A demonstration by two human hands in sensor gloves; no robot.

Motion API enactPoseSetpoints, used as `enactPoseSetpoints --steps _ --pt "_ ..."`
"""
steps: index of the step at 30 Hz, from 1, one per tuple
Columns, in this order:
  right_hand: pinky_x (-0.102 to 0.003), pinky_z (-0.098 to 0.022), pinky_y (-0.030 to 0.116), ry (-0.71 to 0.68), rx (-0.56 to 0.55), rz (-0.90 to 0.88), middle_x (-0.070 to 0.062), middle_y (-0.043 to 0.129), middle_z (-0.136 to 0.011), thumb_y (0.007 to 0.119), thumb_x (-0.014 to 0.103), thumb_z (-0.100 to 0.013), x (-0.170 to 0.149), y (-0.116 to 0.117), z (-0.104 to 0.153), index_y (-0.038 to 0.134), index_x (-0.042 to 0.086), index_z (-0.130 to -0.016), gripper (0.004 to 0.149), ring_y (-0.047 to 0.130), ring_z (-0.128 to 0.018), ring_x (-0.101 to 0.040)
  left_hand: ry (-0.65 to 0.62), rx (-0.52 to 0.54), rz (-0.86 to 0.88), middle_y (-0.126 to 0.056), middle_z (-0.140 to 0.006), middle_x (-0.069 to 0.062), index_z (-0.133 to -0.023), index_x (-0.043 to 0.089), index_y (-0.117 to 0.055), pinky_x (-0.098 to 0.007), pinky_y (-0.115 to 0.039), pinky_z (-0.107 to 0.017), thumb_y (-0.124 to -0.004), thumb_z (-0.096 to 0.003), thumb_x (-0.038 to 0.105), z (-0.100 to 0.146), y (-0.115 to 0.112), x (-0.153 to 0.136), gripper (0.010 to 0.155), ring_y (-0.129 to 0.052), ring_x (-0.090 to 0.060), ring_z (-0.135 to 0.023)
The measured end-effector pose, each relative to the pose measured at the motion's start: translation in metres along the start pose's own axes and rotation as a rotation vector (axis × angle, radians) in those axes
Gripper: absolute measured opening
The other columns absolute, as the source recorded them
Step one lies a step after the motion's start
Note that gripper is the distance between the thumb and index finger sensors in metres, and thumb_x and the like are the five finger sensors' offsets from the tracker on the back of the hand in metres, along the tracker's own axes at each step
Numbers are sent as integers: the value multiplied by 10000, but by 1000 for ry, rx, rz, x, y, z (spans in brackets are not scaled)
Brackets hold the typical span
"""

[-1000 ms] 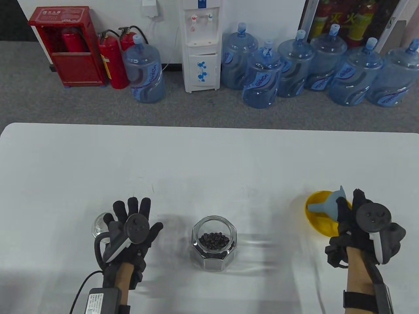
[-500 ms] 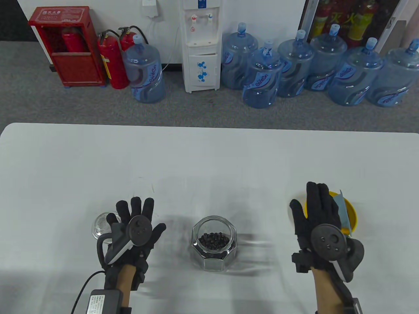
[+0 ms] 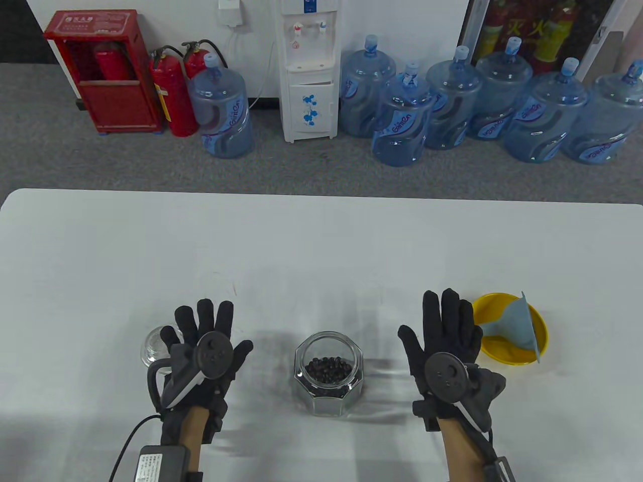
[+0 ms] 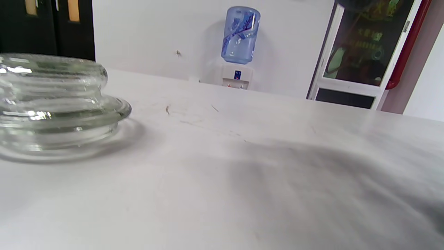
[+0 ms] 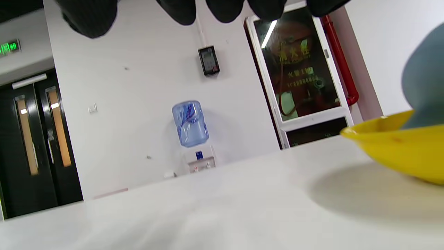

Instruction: Transfer coffee beans through funnel into glass jar

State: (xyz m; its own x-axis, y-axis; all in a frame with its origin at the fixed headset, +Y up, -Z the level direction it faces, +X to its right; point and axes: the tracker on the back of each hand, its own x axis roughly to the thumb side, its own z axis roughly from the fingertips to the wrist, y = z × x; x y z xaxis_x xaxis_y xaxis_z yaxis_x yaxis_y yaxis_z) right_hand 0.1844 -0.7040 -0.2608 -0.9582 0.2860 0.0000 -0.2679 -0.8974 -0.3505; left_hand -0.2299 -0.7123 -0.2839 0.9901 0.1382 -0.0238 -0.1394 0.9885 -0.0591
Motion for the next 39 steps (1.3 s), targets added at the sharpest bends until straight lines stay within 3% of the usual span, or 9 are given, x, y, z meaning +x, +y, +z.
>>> enactPoseSetpoints --steps 7,12,14,17,23,31,35,39 --pt "-700 -763 368 -4 24 38 -150 224 -1292 554 652 -645 -6 4 0 319 270 -1246 750 288 -1154 -461 90 64 -53 -183 -1244 -77 -1166 360 -226 -712 -296 -745 -584 -549 631 -2 24 -24 762 -170 -508 -1120" --pt "-703 -761 374 1 55 28 -157 231 -1292 555 648 -648 -7 6 0 322 268 -1246 746 298 -1153 -467 198 5 -157 -233 -1253 -85 -1167 360 -237 -713 -345 -760 -604 -549 624 -9 34 -57 766 -216 -499 -1141" --pt "-703 -761 376 -1 67 22 -160 229 -1293 556 651 -646 -6 7 0 320 270 -1246 749 302 -1152 -472 251 -63 -166 -365 -1253 -116 -1166 353 -250 -701 -400 -769 -622 -544 616 -15 29 -71 771 -316 -479 -1161" --pt "-703 -761 380 -1 68 6 -159 230 -1293 555 651 -647 -7 6 0 318 265 -1248 752 309 -1153 -474 310 -211 -199 -384 -1251 -128 -1165 363 -249 -696 -449 -772 -634 -532 625 -21 13 -88 785 -380 -487 -1166" --pt "-703 -760 385 12 70 -10 -163 232 -1293 556 650 -648 -10 6 -1 318 263 -1248 752 318 -1149 -480 331 -279 -242 -433 -1244 -112 -1160 365 -271 -673 -503 -776 -671 -514 619 -31 -15 -100 801 -560 -456 -1150" --pt "-703 -759 393 37 85 -38 -167 233 -1292 558 641 -654 -13 6 -1 309 258 -1248 749 322 -1147 -486 242 -83 -147 -551 -1133 -160 -1167 229 -364 -624 -546 -768 -698 -492 591 -37 -31 -105 835 -681 -403 -980" --pt "-704 -758 396 40 86 -43 -167 234 -1292 560 642 -652 -14 6 -2 308 256 -1249 754 325 -1147 -486 216 -63 -193 -630 -1068 -183 -1152 178 -423 -633 -558 -759 -689 -472 607 -39 -30 -104 847 -735 -380 -897" --pt "-705 -757 399 46 79 -59 -169 233 -1291 560 642 -652 -16 5 -2 308 256 -1248 754 328 -1145 -490 181 -20 -118 -723 -993 -180 -1126 145 -513 -640 -580 -747 -676 -447 656 -36 -22 -104 865 -787 -359 -816"
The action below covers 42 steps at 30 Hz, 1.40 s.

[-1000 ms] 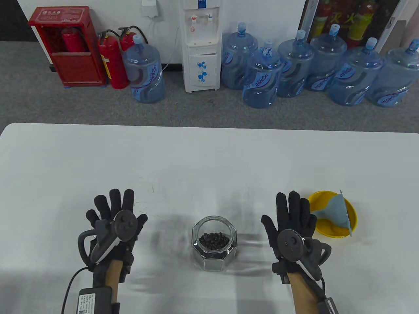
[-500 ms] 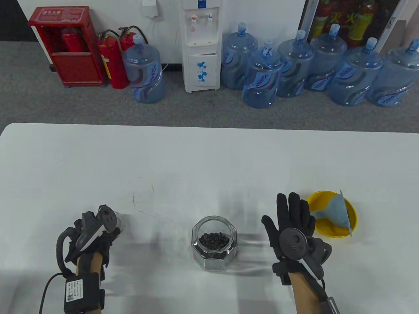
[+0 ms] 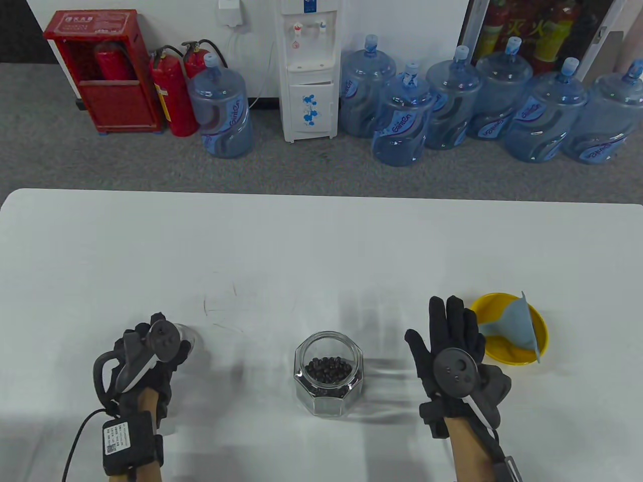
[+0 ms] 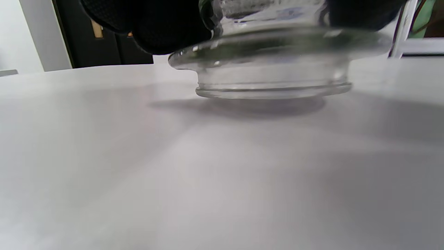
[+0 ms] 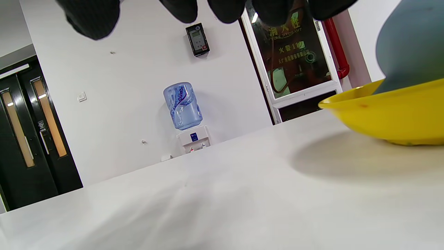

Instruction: Transfer coffee beans through funnel into glass jar

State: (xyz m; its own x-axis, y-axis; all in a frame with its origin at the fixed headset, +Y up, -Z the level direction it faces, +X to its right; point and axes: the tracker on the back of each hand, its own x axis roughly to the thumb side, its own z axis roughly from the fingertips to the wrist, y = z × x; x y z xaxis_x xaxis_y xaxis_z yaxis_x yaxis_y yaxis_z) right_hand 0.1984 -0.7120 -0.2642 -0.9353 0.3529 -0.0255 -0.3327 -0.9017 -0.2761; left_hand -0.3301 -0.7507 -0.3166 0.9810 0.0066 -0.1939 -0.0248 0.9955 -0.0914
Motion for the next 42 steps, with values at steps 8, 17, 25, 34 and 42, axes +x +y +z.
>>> enactPoseSetpoints --steps 8,17,25,34,42 --pt "-705 -757 401 0 2 -22 -169 231 -1292 560 641 -653 0 0 0 308 254 -1249 753 332 -1144 -492 -172 77 298 -877 -854 -138 -1066 135 -672 -628 -679 -691 -686 -415 735 23 43 23 886 -899 -310 -665" --pt "-705 -755 406 -4 6 -23 -172 233 -1291 564 639 -655 1 1 0 312 248 -1249 755 339 -1142 -495 -510 82 442 -917 -815 -143 -1056 131 -718 -637 -674 -695 -682 -423 746 68 106 101 883 -922 -313 -626" --pt "-706 -755 408 -2 9 -25 -177 232 -1290 566 639 -654 1 1 1 316 247 -1249 756 341 -1140 -499 -659 98 240 -914 -818 -147 -1062 140 -717 -642 -658 -707 -680 -423 743 92 127 177 879 -916 -319 -631" --pt "-707 -755 407 2 10 -30 -178 231 -1290 565 637 -657 0 0 1 315 244 -1250 754 341 -1141 -500 -714 81 79 -893 -835 -145 -1071 150 -704 -649 -632 -721 -691 -418 739 101 122 225 879 -896 -324 -651" --pt "-707 -755 408 -2 14 -32 -179 227 -1290 568 640 -653 0 0 1 314 245 -1251 760 338 -1142 -499 -720 92 -13 -882 -849 -140 -1077 159 -695 -653 -613 -733 -691 -418 740 106 115 241 879 -890 -321 -664"
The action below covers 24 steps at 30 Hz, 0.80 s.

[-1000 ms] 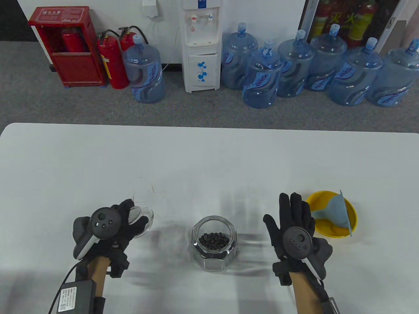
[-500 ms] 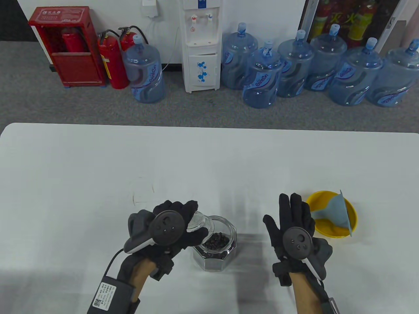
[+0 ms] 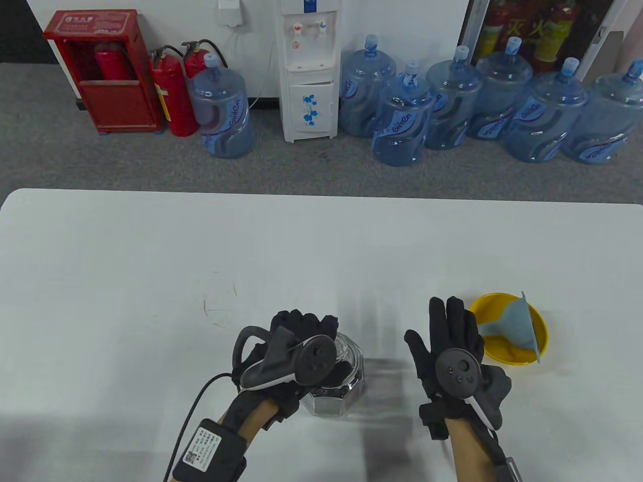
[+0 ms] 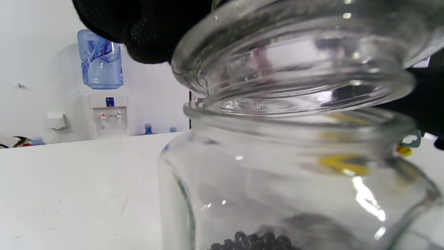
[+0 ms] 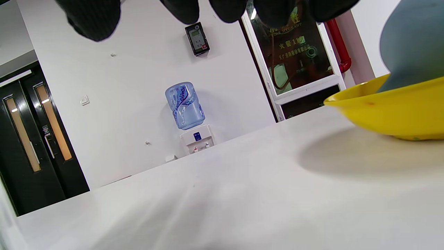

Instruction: Transfer coffee beans through funnel into glass jar

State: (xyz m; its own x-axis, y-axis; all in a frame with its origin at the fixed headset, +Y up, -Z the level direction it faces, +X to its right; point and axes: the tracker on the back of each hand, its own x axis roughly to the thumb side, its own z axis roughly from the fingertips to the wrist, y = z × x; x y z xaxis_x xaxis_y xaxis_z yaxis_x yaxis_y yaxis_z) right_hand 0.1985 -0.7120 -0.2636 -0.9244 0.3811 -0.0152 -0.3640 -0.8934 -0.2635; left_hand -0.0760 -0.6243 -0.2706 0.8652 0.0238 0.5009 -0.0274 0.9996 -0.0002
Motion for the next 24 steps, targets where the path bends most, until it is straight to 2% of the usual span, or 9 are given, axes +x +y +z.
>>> enactPoseSetpoints --steps 4,10,24 --pt "-707 -755 408 0 0 0 -180 226 -1290 567 639 -655 0 0 0 314 245 -1250 757 341 -1141 -498 -4 6 -4 -878 -851 -139 -1078 159 -689 -655 -606 -735 -693 -417 739 0 -2 3 879 -884 -324 -668" --pt "-708 -754 409 0 1 1 -183 229 -1288 567 637 -656 0 0 0 314 241 -1250 758 343 -1139 -501 2 77 -60 -853 -875 -138 -1087 159 -654 -661 -584 -741 -693 -416 731 5 -6 7 882 -866 -327 -692" --pt "-706 -755 408 -1 6 4 -184 230 -1288 570 636 -656 2 1 2 313 238 -1250 760 339 -1139 -501 18 113 -60 -770 -962 -124 -1121 185 -553 -686 -513 -760 -681 -438 714 9 -18 7 873 -819 -331 -785"
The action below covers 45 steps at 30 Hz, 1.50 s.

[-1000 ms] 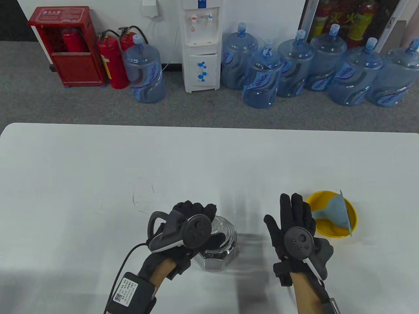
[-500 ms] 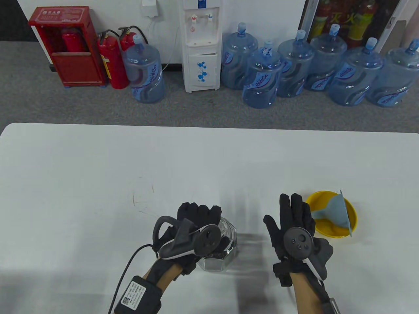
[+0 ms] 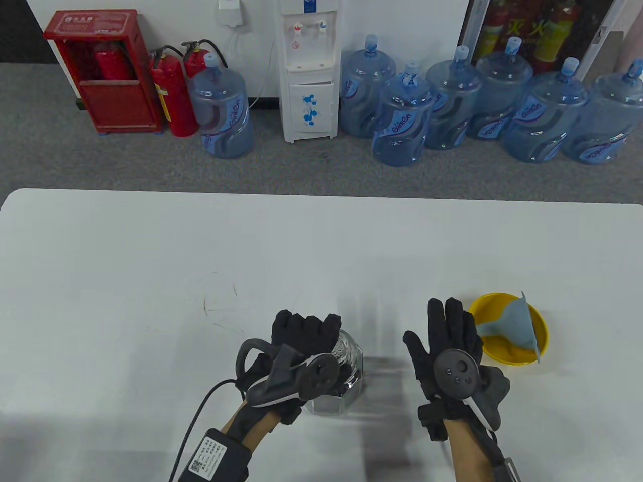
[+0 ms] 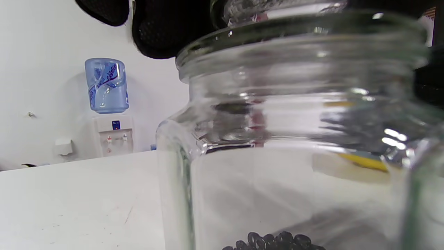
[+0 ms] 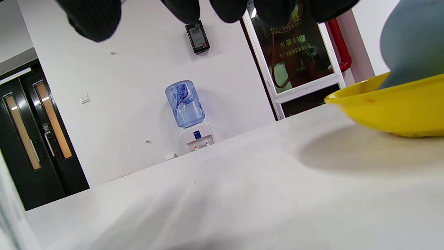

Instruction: Transfer coffee beans through funnel into glass jar

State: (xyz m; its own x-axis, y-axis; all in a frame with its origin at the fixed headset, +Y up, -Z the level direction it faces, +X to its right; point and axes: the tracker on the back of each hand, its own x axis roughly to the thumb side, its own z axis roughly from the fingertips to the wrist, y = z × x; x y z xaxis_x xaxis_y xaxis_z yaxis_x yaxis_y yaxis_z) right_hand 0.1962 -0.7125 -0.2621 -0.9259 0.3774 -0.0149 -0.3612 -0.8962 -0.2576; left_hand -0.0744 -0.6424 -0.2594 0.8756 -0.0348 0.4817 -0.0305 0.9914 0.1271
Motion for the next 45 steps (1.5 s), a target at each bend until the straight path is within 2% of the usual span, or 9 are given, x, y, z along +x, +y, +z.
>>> enactPoseSetpoints --steps 2,4,8,12,16,20,25,29,45 --pt "-707 -755 406 -2 0 3 -183 230 -1288 568 637 -655 1 0 1 313 240 -1250 759 336 -1140 -500 7 6 16 -729 -1019 -124 -1135 196 -526 -703 -481 -763 -664 -451 715 3 -1 -2 869 -800 -337 -854" --pt "-706 -755 405 -2 -4 4 -182 229 -1288 567 637 -655 2 0 1 314 241 -1250 757 335 -1139 -500 11 5 32 -683 -1089 -113 -1154 207 -482 -715 -461 -765 -586 -449 751 6 1 -6 897 -767 -363 -951" --pt "-706 -756 401 6 -11 -1 -182 230 -1288 566 637 -654 1 -1 2 314 245 -1249 756 330 -1141 -498 87 139 127 -584 -1176 -138 -1169 206 -444 -727 -420 -765 -518 -475 721 19 18 -31 868 -660 -438 -1068" --pt "-702 -759 391 10 -34 -15 -177 228 -1288 560 636 -655 0 -5 4 317 245 -1249 751 317 -1144 -490 210 257 74 -463 -1241 -119 -1181 250 -413 -725 -374 -765 -506 -489 704 33 34 -60 833 -508 -464 -1158" --pt "-698 -762 380 8 -63 -10 -167 230 -1290 556 637 -653 -1 -8 6 336 264 -1246 735 303 -1147 -481 296 306 29 -279 -1270 -62 -1186 323 -347 -712 -290 -763 -492 -496 698 45 30 -84 799 -282 -449 -1191" --pt "-696 -763 367 5 -80 0 -161 220 -1288 548 640 -650 -2 -8 7 338 275 -1244 728 283 -1144 -483 361 273 20 -164 -1250 -60 -1180 357 -277 -695 -214 -746 -461 -493 706 55 12 -105 792 -105 -443 -1140" --pt "-697 -763 356 7 -93 5 -158 206 -1289 538 643 -649 -3 -10 7 328 279 -1244 728 265 -1146 -479 398 188 26 -139 -1237 -64 -1177 357 -269 -674 -171 -730 -460 -494 705 60 -20 -126 790 -80 -438 -1119" --pt "-697 -764 353 14 -97 8 -157 203 -1289 537 646 -648 -5 -11 7 322 281 -1245 733 263 -1147 -477 435 108 0 -130 -1234 -68 -1176 357 -259 -673 -161 -721 -457 -498 708 64 -35 -137 790 -68 -441 -1111" --pt "-702 -763 354 -3 -82 47 -158 202 -1291 537 647 -649 -1 -10 3 324 277 -1248 735 262 -1146 -485 480 49 1 -113 -1232 -67 -1173 363 -239 -672 -144 -715 -456 -496 706 63 -46 -150 790 -53 -443 -1105"
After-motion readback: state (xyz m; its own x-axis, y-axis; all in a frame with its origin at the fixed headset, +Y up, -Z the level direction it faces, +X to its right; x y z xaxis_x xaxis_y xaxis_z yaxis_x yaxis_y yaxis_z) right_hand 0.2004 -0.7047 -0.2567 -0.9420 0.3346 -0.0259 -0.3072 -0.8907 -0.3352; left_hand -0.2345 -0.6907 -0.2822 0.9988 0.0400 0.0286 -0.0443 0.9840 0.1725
